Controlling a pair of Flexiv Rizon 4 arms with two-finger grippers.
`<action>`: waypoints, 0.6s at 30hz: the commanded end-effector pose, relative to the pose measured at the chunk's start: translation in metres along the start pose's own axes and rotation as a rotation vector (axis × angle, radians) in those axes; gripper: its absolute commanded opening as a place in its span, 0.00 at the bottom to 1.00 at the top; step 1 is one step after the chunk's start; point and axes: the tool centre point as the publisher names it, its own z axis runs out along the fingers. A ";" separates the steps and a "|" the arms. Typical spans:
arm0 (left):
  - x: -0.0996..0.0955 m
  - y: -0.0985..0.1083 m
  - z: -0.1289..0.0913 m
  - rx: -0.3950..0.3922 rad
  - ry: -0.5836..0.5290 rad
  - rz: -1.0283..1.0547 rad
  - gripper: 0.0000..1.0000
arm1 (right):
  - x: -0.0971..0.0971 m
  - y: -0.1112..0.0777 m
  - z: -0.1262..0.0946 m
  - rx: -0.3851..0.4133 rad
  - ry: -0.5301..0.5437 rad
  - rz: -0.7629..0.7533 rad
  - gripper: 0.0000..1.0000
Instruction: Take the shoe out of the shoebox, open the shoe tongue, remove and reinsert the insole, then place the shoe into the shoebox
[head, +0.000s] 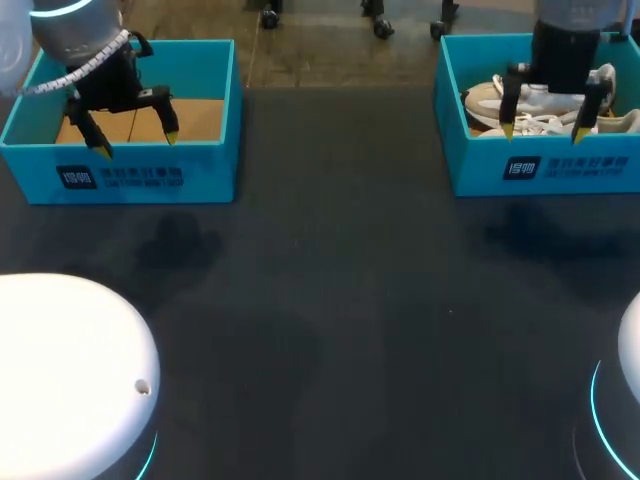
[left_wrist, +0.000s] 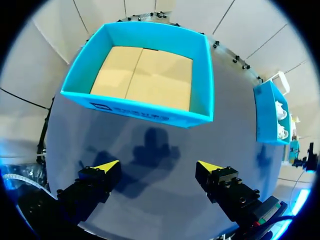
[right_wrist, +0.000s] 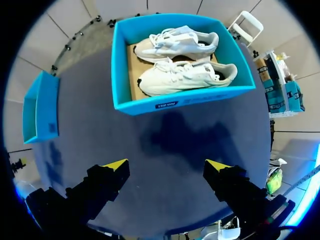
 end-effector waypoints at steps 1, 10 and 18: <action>0.005 -0.009 0.007 0.002 -0.007 -0.002 1.00 | -0.002 -0.012 0.000 -0.062 -0.005 -0.011 1.00; 0.014 -0.011 0.012 -0.031 0.055 0.064 1.00 | -0.009 -0.027 0.002 -0.042 0.005 -0.027 1.00; 0.020 -0.012 0.017 -0.020 0.011 0.120 1.00 | -0.017 -0.027 0.008 -0.044 0.026 -0.119 1.00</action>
